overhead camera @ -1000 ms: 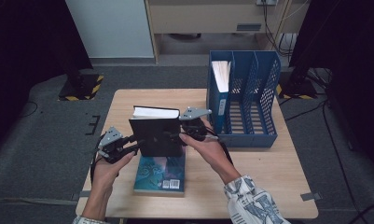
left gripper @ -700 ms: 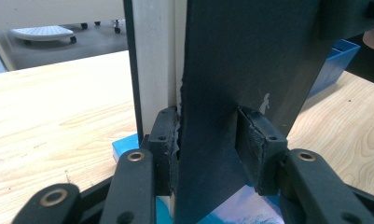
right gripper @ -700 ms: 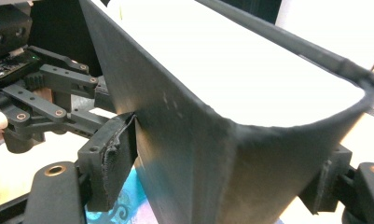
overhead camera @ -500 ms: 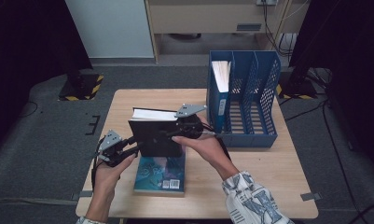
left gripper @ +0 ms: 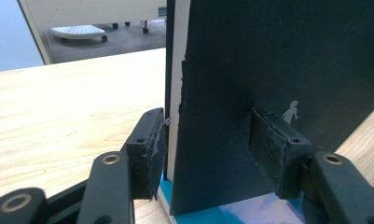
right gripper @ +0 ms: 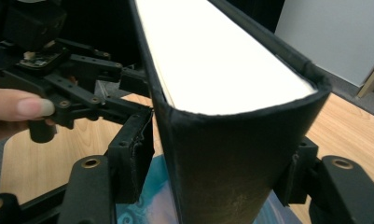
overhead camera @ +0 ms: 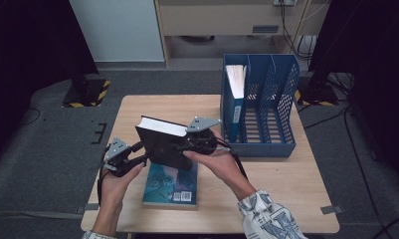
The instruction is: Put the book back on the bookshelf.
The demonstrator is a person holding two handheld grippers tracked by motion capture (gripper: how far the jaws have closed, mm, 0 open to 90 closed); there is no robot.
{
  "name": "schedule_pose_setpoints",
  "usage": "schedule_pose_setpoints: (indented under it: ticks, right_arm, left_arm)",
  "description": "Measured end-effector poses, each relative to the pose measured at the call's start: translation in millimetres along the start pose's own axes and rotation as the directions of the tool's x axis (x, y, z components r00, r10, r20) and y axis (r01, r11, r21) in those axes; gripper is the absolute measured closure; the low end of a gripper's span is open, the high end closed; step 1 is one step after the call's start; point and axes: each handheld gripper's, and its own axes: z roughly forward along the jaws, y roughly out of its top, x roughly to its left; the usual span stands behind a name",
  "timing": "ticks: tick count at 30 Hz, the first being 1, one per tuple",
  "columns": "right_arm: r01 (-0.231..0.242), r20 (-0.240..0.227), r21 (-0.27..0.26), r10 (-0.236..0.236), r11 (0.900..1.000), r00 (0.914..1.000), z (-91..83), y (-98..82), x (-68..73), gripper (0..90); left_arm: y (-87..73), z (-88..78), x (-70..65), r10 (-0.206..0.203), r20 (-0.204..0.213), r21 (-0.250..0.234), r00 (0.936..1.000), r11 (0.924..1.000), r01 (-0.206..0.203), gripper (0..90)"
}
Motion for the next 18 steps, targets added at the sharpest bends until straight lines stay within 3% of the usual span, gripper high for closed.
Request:
schedule_pose_setpoints:
  ticks: [10,18]
  right_arm:
    - [-0.012,-0.001,0.0,0.012,1.0,0.9999,5.4,4.5,6.9,33.8]
    - [-0.024,0.008,-0.026,0.024,0.999,0.9997,20.0,8.3,7.4,28.3]
  left_arm:
    - [-1.4,3.8,-1.3,0.004,0.009,0.011,1.0,0.9999,-0.004,41.9]
    - [-10.5,2.9,-1.0,0.013,0.002,0.059,0.9999,0.9982,-0.013,28.1]
